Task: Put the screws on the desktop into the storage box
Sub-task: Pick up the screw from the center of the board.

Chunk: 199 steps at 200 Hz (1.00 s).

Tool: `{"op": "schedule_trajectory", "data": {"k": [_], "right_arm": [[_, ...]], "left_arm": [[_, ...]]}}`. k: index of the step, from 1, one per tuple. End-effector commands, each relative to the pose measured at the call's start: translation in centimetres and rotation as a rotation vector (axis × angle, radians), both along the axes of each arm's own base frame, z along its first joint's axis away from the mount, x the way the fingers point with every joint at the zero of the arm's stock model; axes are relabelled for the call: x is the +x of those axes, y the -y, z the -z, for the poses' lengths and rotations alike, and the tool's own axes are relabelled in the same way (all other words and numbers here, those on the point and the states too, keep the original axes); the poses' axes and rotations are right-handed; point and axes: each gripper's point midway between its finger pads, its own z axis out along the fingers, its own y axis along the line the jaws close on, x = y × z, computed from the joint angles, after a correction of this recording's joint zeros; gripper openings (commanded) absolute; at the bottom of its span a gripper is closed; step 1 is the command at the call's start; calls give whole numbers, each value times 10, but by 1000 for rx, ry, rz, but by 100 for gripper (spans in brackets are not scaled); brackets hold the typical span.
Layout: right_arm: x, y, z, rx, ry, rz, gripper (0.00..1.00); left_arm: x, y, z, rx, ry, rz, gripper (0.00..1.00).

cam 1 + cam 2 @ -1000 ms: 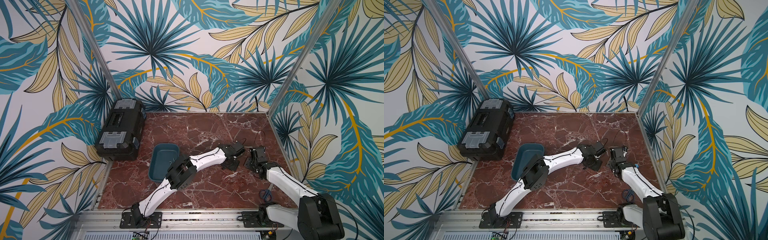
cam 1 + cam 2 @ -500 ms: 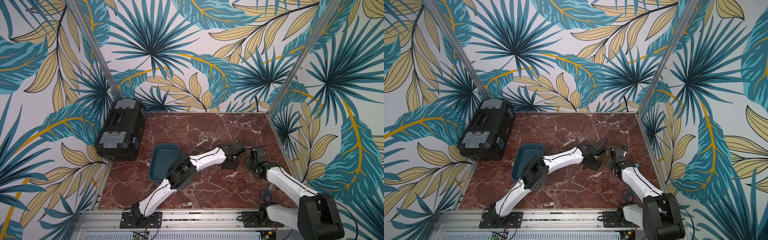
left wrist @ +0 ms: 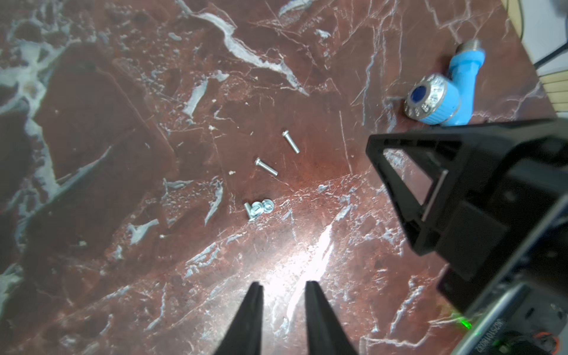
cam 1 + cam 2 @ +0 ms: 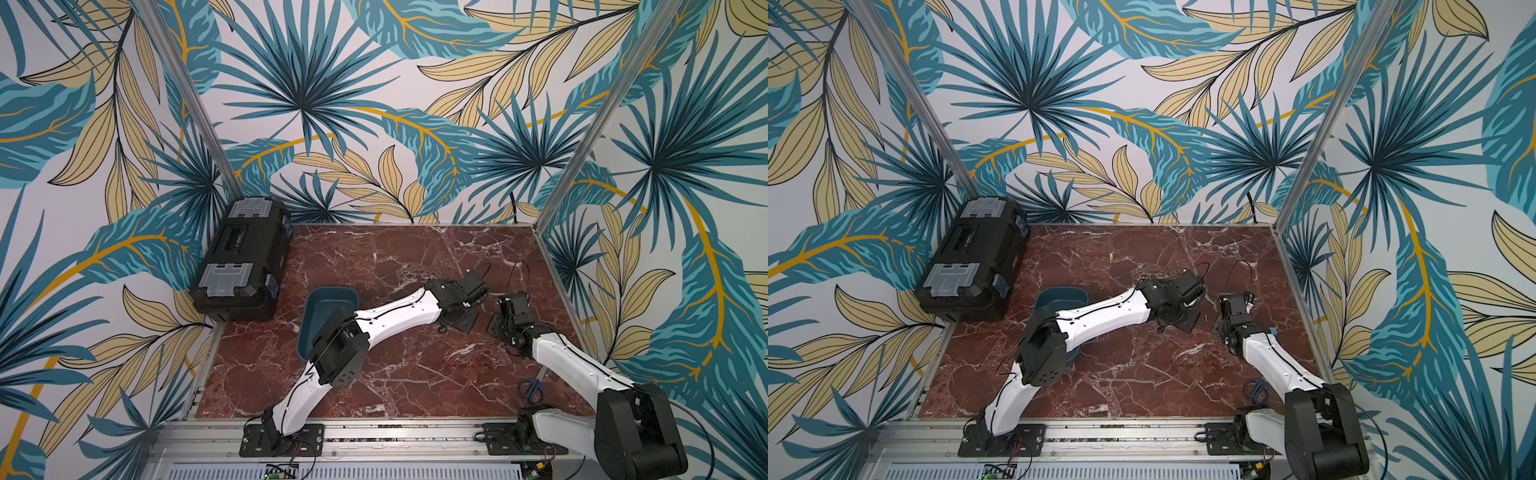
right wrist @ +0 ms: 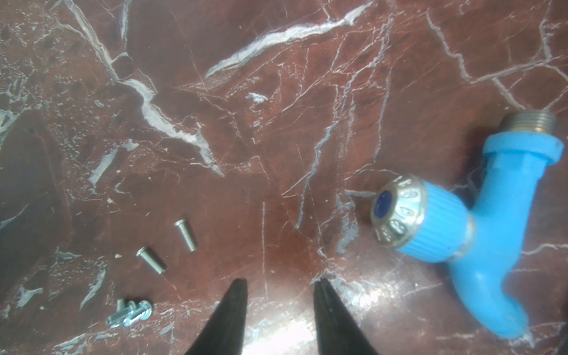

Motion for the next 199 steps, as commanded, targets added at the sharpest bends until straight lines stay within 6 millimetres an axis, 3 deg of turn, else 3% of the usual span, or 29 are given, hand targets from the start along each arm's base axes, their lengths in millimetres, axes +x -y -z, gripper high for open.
{"op": "schedule_trajectory", "data": {"k": [1, 29, 33, 56, 199], "right_arm": [[-5, 1, 7, 3, -19, 7, 41], [-4, 1, 8, 5, -25, 5, 41], [-4, 1, 8, 6, -25, 5, 41], [-4, 0, 8, 6, -28, 4, 41], [-3, -1, 10, 13, -34, -2, 41]], "left_arm": [[4, 9, 19, 11, -17, 17, 43], [11, 19, 23, 17, -15, 23, 43], [11, 19, 39, 40, -30, 23, 43], [15, 23, 45, 46, -20, 27, 42], [35, 21, 52, 89, 55, 10, 31]]}}
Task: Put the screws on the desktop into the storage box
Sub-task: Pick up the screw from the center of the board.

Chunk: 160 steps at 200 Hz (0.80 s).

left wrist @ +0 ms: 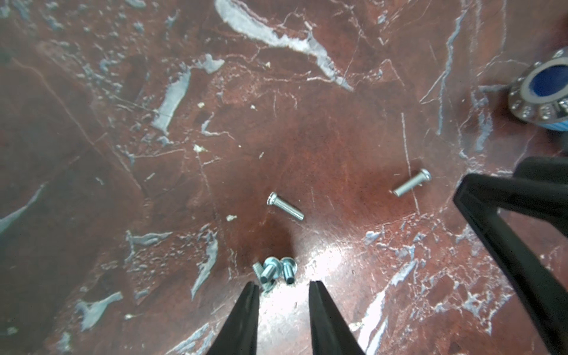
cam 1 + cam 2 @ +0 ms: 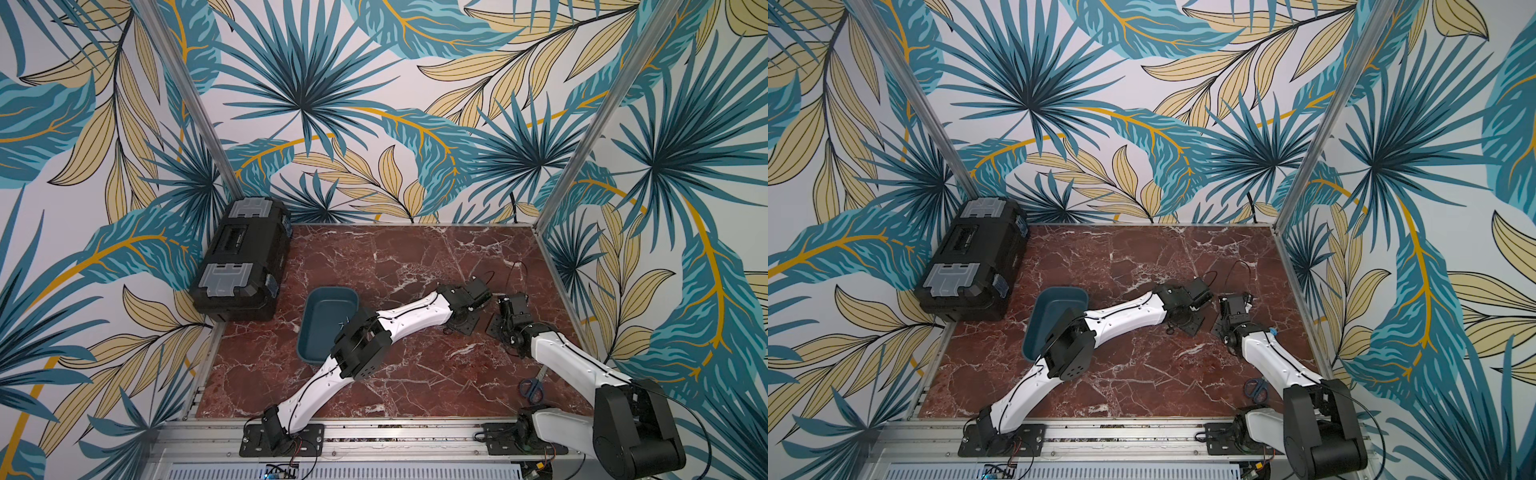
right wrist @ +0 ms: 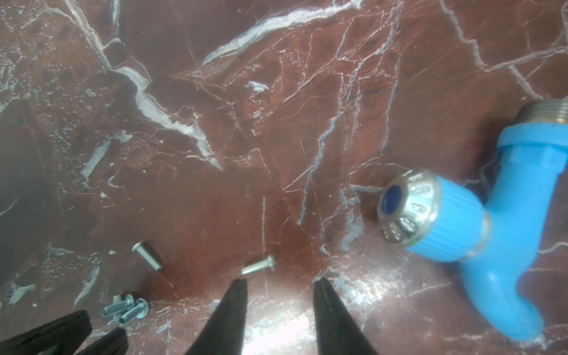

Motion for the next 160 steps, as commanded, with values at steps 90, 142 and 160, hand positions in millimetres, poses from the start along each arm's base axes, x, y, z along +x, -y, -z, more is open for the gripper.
{"op": "schedule_trajectory", "data": {"k": [90, 142, 160], "right_arm": [[-2, 0, 5, 8, -16, 3, 41], [-2, 0, 5, 9, -17, 3, 41], [-2, -1, 5, 9, -18, 2, 41]], "left_arm": [[16, 2, 9, 22, 24, 3, 28], [17, 1, 10, 23, 26, -1, 22], [17, 1, 9, 21, 27, -2, 20]]}}
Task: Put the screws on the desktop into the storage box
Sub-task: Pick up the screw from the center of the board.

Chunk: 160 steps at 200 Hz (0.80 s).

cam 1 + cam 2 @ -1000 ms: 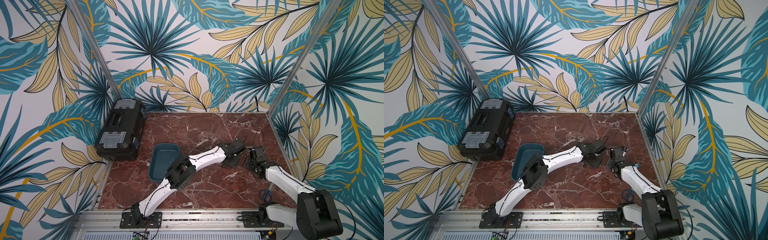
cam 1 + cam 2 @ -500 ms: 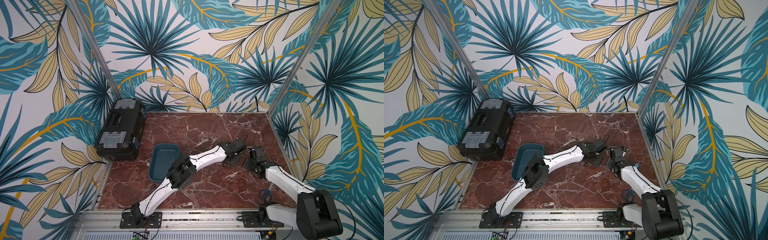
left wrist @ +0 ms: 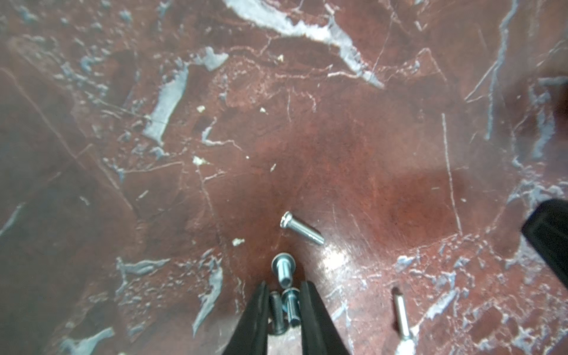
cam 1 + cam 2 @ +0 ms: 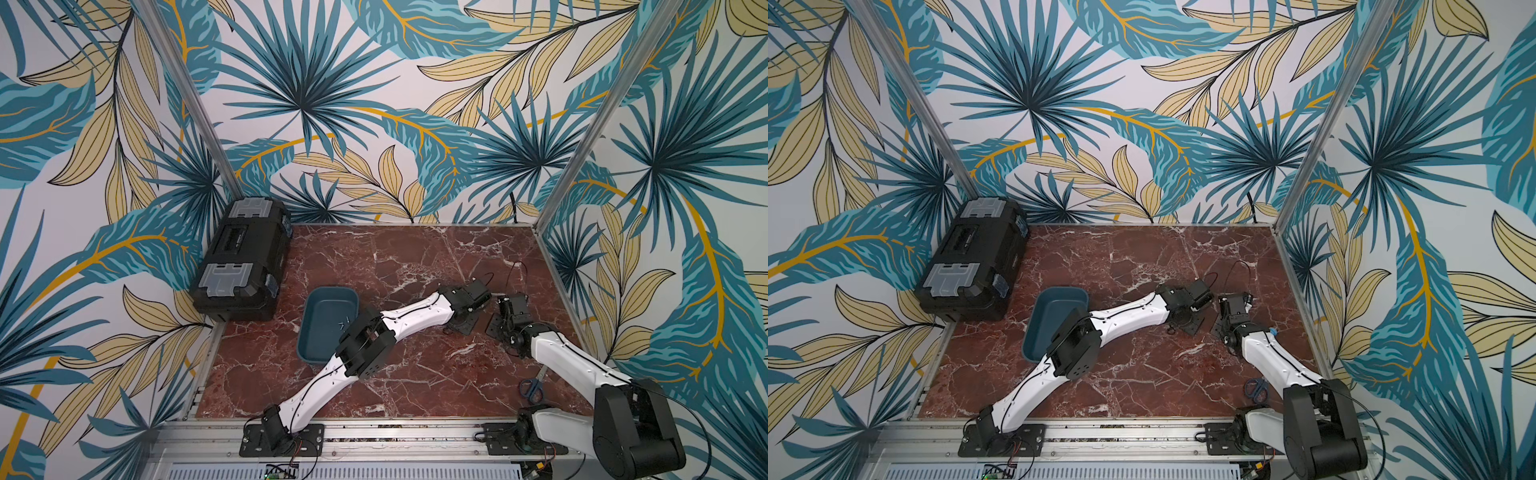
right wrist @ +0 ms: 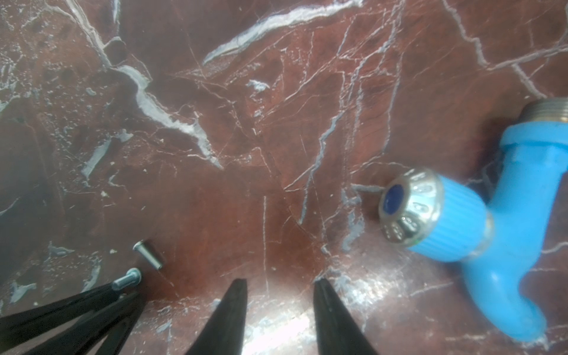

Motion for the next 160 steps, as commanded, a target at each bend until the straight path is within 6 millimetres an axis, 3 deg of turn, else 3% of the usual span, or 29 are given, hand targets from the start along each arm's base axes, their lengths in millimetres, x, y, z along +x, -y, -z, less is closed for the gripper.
{"op": "schedule_trajectory", "data": {"k": [1, 89, 137, 141, 160], "right_arm": [[-2, 0, 5, 6, -17, 4, 41], [-2, 0, 5, 6, -17, 4, 41], [-1, 0, 6, 7, -21, 3, 41], [-1, 0, 5, 8, -19, 2, 41], [-1, -1, 6, 8, -22, 2, 41]], "left_arm": [[6, 3, -9, -14, 18, -3, 19], [-2, -8, -29, -8, 11, 2, 0], [-10, -12, -40, -38, -14, 3, 0], [-11, -11, -57, -71, -3, 6, 0], [-16, -12, -62, -107, -23, 10, 0]]}}
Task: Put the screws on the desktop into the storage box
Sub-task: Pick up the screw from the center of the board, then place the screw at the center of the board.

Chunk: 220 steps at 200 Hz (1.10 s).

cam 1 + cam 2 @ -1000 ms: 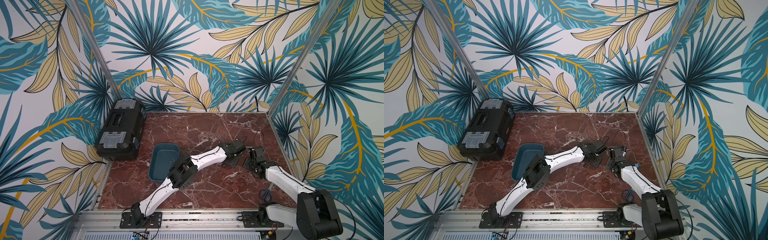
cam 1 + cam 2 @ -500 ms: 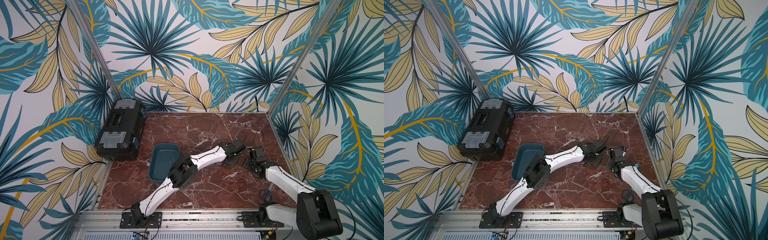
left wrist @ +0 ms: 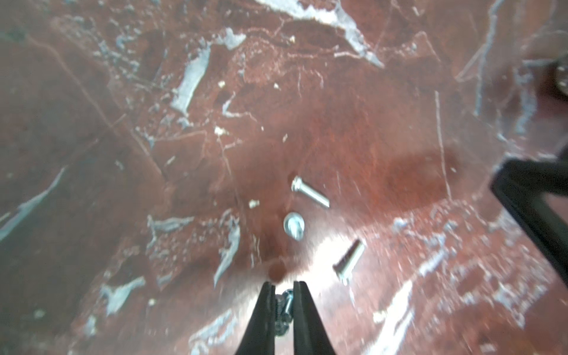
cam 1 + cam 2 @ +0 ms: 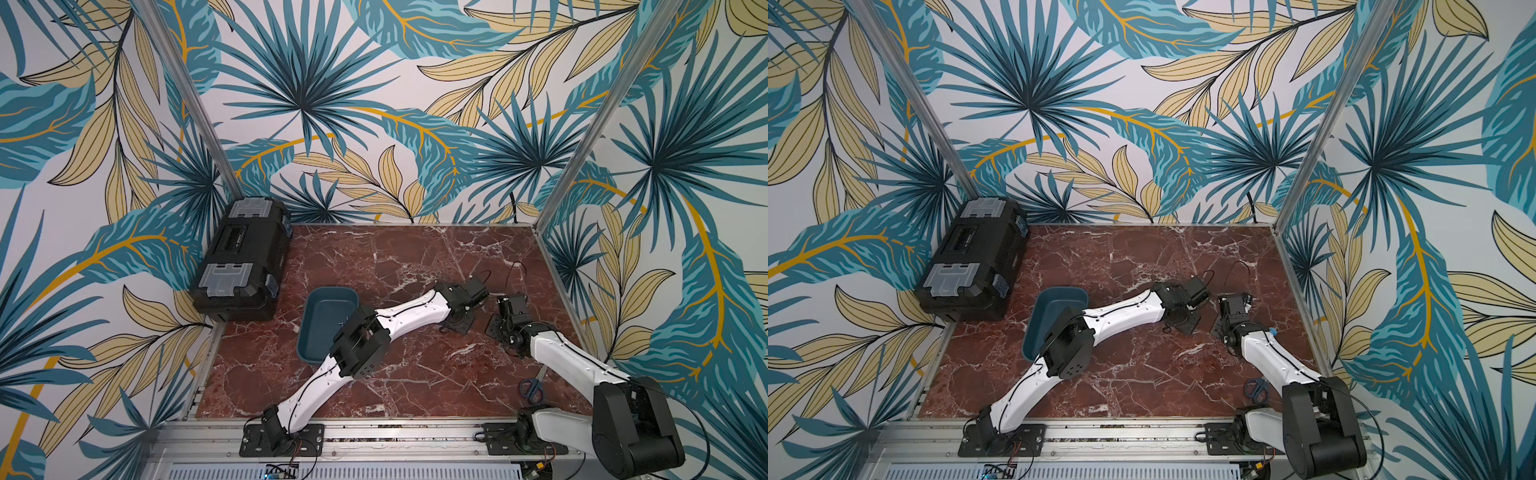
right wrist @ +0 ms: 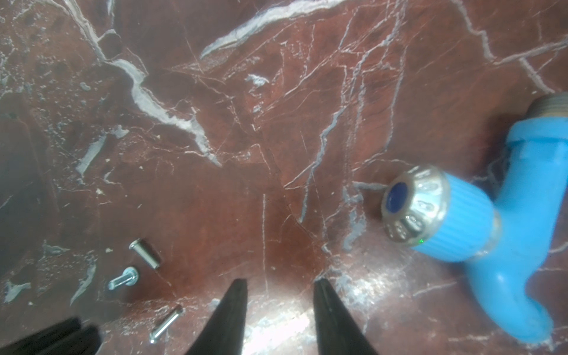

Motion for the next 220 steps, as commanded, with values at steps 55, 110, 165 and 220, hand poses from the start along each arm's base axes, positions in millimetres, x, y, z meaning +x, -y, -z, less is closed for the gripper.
{"op": "schedule_trajectory", "data": {"k": [55, 110, 165, 220], "right_arm": [[0, 0, 3, 4, -15, 4, 41], [0, 0, 4, 5, -17, 4, 41], [1, 0, 3, 6, -15, 2, 41], [0, 0, 4, 5, -17, 2, 41]], "left_arm": [[-9, -19, -21, -102, -36, -29, 0], [-12, -26, 7, -61, -60, -40, 5], [-12, -25, 15, -54, -67, -40, 14], [-12, -26, 23, -40, -76, -40, 21]]}}
